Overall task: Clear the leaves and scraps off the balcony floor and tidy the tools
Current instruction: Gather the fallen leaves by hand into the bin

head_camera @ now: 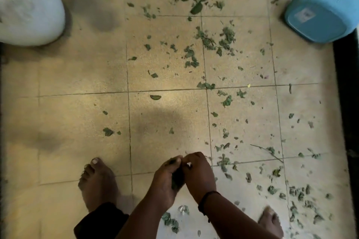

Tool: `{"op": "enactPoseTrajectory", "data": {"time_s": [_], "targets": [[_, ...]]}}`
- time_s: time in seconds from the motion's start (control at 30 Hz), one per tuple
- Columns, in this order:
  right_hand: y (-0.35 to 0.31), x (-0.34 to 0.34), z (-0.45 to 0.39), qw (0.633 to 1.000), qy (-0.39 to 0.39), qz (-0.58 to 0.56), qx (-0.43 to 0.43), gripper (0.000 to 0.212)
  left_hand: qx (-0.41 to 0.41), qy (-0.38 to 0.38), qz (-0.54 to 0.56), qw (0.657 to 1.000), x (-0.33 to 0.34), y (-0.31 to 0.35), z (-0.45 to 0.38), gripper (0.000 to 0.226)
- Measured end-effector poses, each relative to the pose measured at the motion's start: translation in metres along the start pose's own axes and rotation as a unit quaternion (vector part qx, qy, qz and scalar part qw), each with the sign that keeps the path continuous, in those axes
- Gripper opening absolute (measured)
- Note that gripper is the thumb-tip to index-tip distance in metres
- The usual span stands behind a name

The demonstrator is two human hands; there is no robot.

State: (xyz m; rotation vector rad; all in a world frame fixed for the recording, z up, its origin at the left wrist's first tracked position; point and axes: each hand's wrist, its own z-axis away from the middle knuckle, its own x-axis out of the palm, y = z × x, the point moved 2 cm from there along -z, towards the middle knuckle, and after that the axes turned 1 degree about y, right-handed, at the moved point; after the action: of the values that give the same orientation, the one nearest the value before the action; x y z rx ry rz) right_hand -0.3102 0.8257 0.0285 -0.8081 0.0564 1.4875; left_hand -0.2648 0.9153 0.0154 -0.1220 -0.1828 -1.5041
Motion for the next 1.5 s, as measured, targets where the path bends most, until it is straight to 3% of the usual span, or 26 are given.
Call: {"op": "enactPoseTrajectory", "data": {"time_s": [0.27,0.37,0.5,0.63,0.77,0.9,1.13,1.37,1.5], "targets": [[0.013,-0.054,0.047,0.999,-0.036,0.017,-0.014,0.021,-0.033,-0.035,-0.058,0.997,0.014,-0.024,0.058,0.026],[-0.005,-0.087,0.081,0.996,-0.069,0.034,-0.047,0.025,-0.028,-0.025,-0.067,0.997,0.025,-0.027,0.107,0.027],[-0.048,-0.124,0.133,0.992,-0.074,0.065,-0.08,0.015,-0.029,-0.009,-0.025,0.999,0.039,-0.019,0.175,0.022],[-0.105,-0.166,0.179,0.986,-0.056,0.116,-0.107,0.019,-0.028,0.017,-0.035,0.999,0.064,0.016,0.241,0.019],[-0.165,-0.217,0.218,0.981,-0.051,0.157,-0.099,0.022,0.034,-0.05,-0.119,0.991,0.079,0.086,0.334,0.023],[-0.236,-0.27,0.244,0.962,-0.052,0.246,-0.107,0.037,0.067,-0.03,-0.116,0.991,0.098,0.165,0.404,0.024],[-0.31,-0.355,0.219,0.957,-0.045,0.247,-0.147,0.042,0.14,-0.036,-0.208,0.967,0.204,0.26,0.455,0.025],[-0.336,-0.483,0.163,0.916,-0.075,0.341,-0.198,0.05,0.18,0.007,-0.276,0.944,0.325,0.289,0.47,0.022],[-0.373,-0.55,0.126,0.895,-0.066,0.382,-0.22,0.051,0.198,0.002,-0.246,0.949,0.371,0.303,0.478,0.023]]}}
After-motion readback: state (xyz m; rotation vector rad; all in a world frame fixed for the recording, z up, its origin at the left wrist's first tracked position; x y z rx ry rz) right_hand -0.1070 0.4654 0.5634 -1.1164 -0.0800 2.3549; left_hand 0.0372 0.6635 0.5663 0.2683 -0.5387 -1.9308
